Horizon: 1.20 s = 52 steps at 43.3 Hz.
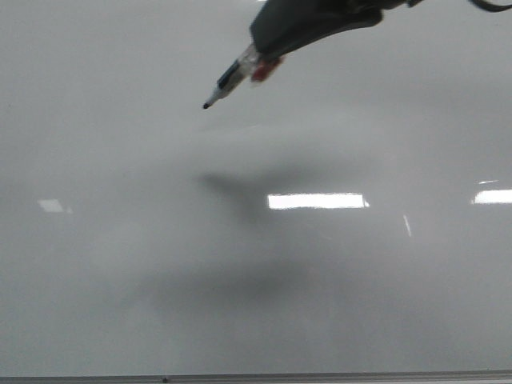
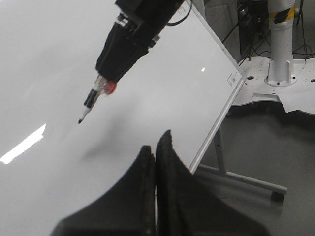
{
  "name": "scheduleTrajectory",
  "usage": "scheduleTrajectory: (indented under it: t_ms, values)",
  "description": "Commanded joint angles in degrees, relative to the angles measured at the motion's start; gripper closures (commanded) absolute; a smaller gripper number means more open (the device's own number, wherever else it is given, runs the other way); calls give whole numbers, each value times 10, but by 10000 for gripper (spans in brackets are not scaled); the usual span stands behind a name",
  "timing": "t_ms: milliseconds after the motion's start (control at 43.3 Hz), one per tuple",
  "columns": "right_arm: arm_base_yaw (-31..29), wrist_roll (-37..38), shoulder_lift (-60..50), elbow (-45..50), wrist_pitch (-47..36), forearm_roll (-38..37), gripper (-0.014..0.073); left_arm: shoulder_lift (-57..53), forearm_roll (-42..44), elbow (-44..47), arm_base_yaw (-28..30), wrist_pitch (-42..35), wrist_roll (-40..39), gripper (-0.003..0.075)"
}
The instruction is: Write number 7 on whiteboard
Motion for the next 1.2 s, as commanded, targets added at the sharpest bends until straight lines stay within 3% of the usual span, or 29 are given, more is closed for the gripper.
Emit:
scheduleTrajectory:
  t_ms: [0,300,763,1178]
  values:
    - [15,-9,36,-64,-21,14,652,5,-8,-16,-4,-50,-5,741]
    - [21,-9,133,-137,-35,14,652,5,-8,-16,-4,-50,-5,741]
    - [-75,-18,59,-66,-38,12,652,5,-8,-16,-4,-50,-5,741]
    - [-13,-18,146,2,-52,12,652,5,-8,-16,-4,-50,-5,741]
